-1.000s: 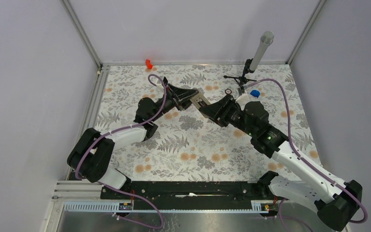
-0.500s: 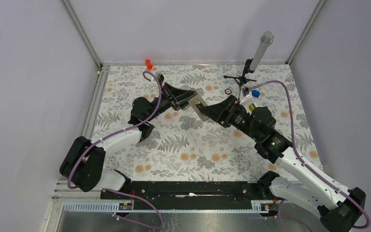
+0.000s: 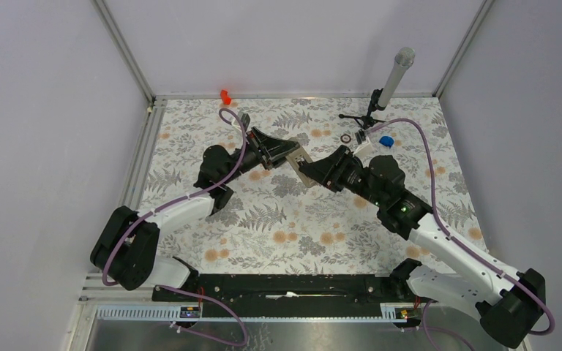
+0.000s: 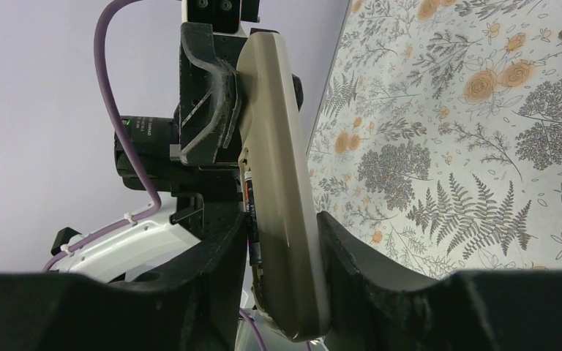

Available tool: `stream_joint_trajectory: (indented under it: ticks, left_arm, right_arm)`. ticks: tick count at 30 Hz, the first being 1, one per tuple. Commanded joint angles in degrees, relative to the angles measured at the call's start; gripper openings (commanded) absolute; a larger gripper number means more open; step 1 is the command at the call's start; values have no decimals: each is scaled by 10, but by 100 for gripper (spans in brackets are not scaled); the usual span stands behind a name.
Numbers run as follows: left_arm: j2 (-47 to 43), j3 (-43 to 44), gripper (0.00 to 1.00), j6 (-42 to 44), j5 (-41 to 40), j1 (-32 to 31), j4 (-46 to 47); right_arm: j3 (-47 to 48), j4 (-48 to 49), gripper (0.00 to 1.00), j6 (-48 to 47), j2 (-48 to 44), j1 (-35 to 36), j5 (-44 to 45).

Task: Load the batteries into the remote control

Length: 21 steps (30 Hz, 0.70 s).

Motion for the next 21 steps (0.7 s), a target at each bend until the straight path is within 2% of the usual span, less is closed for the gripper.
stream_joint_trajectory:
  ticks: [1,2,5,7,10,15,21]
  left_arm:
    - [-26,21,0,12,17,1,43]
    - [-28,21,0,15,17,1,42]
    - [-32,22,0,29,18,1,36]
    - [-34,23,0,42,22,1,27]
    - [-36,28,0,63,32,1,12]
    - [-38,28,0,82,43,2,4]
    - [-38,25,0,84,45,2,10]
  right_arm:
    - [21,-1,44,-6,9,1,-9]
    - [20,4,48,-6,11,1,-14]
    - [-4,51,73,-6,-3,1,-27]
    - [-14,71,81,-12,-18,1,-27]
    - [-10,71,85,-26,-29,1,-31]
    - [-20,76,75,-23,-48,1,-9]
    - [-10,60,51,-42,-36,1,-18]
